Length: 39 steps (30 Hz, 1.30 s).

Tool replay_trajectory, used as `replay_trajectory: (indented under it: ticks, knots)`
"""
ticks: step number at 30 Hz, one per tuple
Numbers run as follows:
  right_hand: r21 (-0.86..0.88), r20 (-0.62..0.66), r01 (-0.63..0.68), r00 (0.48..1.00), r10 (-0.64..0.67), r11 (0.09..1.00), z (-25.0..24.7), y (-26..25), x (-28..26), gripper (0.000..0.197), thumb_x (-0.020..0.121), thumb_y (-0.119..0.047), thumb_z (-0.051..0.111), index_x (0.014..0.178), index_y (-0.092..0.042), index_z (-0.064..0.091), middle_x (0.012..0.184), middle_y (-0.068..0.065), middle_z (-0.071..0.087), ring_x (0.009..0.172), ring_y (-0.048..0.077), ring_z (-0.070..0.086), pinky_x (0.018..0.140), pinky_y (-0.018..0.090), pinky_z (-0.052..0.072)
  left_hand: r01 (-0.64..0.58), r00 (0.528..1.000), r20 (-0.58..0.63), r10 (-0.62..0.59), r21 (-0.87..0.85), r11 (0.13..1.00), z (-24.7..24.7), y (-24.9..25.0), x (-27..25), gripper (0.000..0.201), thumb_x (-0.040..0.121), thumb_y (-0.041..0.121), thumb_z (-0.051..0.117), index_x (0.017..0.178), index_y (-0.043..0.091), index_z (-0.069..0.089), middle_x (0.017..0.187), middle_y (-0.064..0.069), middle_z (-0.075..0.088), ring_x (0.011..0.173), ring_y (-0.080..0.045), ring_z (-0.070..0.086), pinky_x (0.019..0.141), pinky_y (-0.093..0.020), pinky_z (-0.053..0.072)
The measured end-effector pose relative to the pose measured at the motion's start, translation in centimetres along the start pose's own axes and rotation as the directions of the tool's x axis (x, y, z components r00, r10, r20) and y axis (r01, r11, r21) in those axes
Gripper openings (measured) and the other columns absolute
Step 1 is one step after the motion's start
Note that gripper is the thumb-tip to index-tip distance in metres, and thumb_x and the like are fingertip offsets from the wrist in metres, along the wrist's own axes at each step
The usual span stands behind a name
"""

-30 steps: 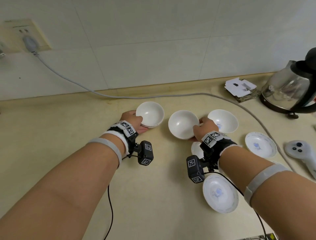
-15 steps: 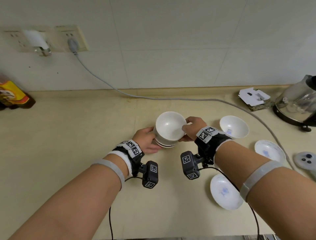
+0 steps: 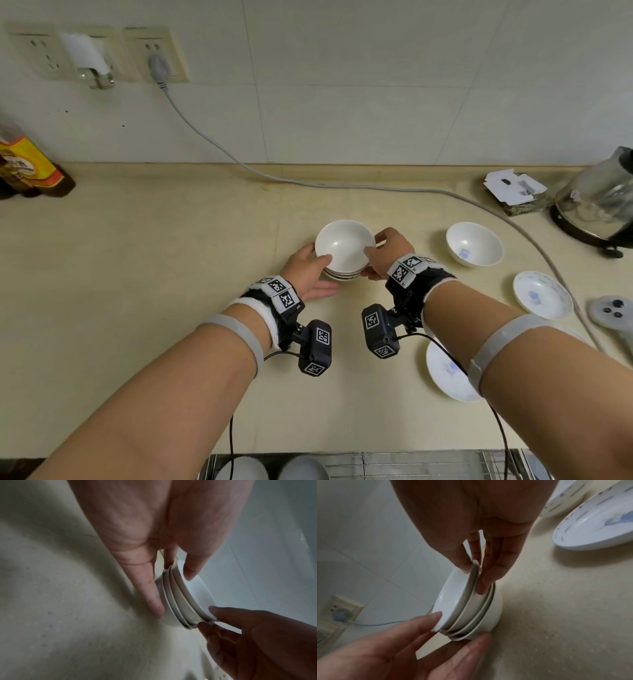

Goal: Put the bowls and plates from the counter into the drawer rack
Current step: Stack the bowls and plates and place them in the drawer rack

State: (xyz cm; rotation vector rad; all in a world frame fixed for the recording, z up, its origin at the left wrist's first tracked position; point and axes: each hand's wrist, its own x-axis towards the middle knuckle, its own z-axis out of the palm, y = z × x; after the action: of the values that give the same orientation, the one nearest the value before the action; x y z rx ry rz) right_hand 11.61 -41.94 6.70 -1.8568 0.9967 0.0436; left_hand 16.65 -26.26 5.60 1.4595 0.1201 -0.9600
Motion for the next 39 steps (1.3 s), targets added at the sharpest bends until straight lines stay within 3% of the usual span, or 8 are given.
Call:
replay_trajectory:
  ticks: [7,13,16,18,20,26,33,39]
  knots:
    - [0.168,-0.091,-0.057,0.993,0.073,0.984,-4.2,2.8,-0.7,0.02,0.094,-0.016,0.053,0.113,-0.011,0.051,0.082,0.009,0.065,0.07,0.028,0.072,0.068,0.039,0.062,-0.019,0.999,-0.043,0.017,-0.053,0.998,2.2,-0.2,0.5,0.06,0.096,-0.004,0.043,0.15,0.022,0.036,0.149,-0.021,0.039,0.11,-0.052,0.063,0.087,-0.049,0.057]
    - [0.191,-0.349,-0.212,0.898,0.268,0.958,-13.2,10.8,6.1,0.069,0.072,-0.029,0.058,0.131,-0.003,0.036,0.124,0.027,0.061,0.106,0.043,0.067,0.093,0.054,0.054,-0.014,0.994,-0.112,0.008,-0.055,0.998,5.6,-0.3,1.0,0.058,0.095,-0.004,0.04,0.148,0.02,0.04,0.146,-0.021,0.042,0.113,-0.053,0.06,0.083,-0.048,0.056]
    - [0.237,-0.231,-0.232,0.93,0.287,0.943,-16.3,11.3,6.1,0.057,0.076,-0.024,0.06,0.125,-0.002,0.043,0.13,0.021,0.057,0.111,0.036,0.063,0.091,0.046,0.057,-0.027,0.985,-0.17,0.014,-0.074,0.997,6.9,-0.7,1.3,0.057,0.095,-0.004,0.039,0.147,0.02,0.041,0.145,-0.022,0.043,0.112,-0.053,0.06,0.087,-0.05,0.056]
    - [0.286,-0.084,-0.239,0.958,0.273,0.928,-17.2,11.4,5.9,0.032,0.09,-0.014,0.056,0.118,-0.008,0.041,0.121,0.016,0.052,0.104,0.03,0.062,0.074,0.031,0.061,-0.033,0.978,-0.206,0.013,-0.09,0.995,7.6,-1.2,1.5,0.056,0.094,-0.003,0.039,0.146,0.02,0.042,0.142,-0.021,0.045,0.111,-0.053,0.061,0.088,-0.05,0.055]
    - [0.341,-0.017,-0.217,0.971,0.237,0.915,-17.5,11.9,6.9,0.041,0.096,-0.008,0.051,0.134,-0.004,0.038,0.119,0.014,0.047,0.1,0.027,0.059,0.061,0.024,0.061,-0.045,0.967,-0.256,0.017,-0.105,0.993,8.3,-1.5,1.4,0.055,0.094,-0.002,0.039,0.145,0.019,0.044,0.139,-0.02,0.047,0.11,-0.053,0.062,0.085,-0.05,0.056]
    - [0.275,-0.06,-0.178,0.978,0.202,0.945,-17.4,12.2,8.6,0.07,0.067,-0.009,0.068,0.129,-0.008,0.035,0.108,0.022,0.049,0.104,0.049,0.061,0.091,0.056,0.055,-0.054,0.938,-0.347,0.004,-0.135,0.989,10.0,-1.7,1.1,0.055,0.092,0.0,0.041,0.143,0.02,0.047,0.138,-0.02,0.05,0.106,-0.05,0.064,0.075,-0.047,0.06]
    - [0.413,0.039,0.079,0.994,-0.104,0.907,-17.0,4.8,5.2,0.04,0.087,0.001,0.049,0.123,-0.013,0.055,0.129,0.025,0.056,0.082,0.045,0.073,0.054,0.034,0.063,-0.015,0.937,-0.347,-0.038,-0.148,0.989,10.5,-1.3,-0.1,0.047,0.099,0.018,0.045,0.145,0.022,0.043,0.144,-0.015,0.049,0.097,-0.042,0.067,0.097,-0.051,0.053]
    - [0.263,0.281,0.105,0.943,-0.181,0.959,-11.4,1.4,2.7,0.037,0.087,-0.001,0.05,0.119,-0.015,0.06,0.122,0.025,0.064,0.074,0.04,0.074,0.055,0.035,0.063,-0.021,0.941,-0.334,-0.057,-0.226,0.974,9.3,-1.6,-0.8,0.062,0.093,0.063,0.047,0.142,0.025,0.046,0.142,-0.013,0.05,0.116,-0.04,0.061,0.099,-0.053,0.051]
